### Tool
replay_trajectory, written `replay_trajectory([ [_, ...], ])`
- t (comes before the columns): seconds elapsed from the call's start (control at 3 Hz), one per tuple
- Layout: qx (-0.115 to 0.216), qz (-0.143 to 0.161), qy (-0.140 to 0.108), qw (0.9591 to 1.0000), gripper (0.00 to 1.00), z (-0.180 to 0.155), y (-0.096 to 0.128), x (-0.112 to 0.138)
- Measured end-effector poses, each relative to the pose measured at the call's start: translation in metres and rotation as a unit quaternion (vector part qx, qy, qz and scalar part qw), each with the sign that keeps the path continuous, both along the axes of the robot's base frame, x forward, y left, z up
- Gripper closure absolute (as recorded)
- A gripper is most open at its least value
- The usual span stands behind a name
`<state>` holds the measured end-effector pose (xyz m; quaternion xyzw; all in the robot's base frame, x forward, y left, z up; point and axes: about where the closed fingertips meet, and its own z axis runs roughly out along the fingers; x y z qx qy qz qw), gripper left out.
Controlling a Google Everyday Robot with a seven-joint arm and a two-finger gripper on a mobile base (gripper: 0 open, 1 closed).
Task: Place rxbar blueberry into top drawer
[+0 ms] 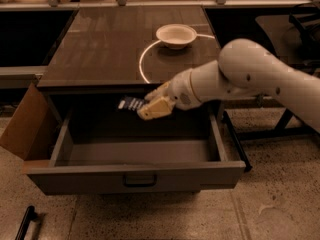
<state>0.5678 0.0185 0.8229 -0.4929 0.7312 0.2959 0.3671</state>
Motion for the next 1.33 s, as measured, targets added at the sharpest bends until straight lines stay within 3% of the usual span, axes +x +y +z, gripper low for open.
replay_trajectory([
  [0.33, -0.019, -0.007, 0.042, 0.9989, 1.00, -0.051, -0.009, -0.022],
  [0.67, -0.032, -0.017, 0.077, 0.9964, 1.00, -0.091, -0.018, -0.026],
  [1.33, -0.051, -0.030, 0.093, 0.9939, 1.00, -0.132, -0.031, 0.005],
])
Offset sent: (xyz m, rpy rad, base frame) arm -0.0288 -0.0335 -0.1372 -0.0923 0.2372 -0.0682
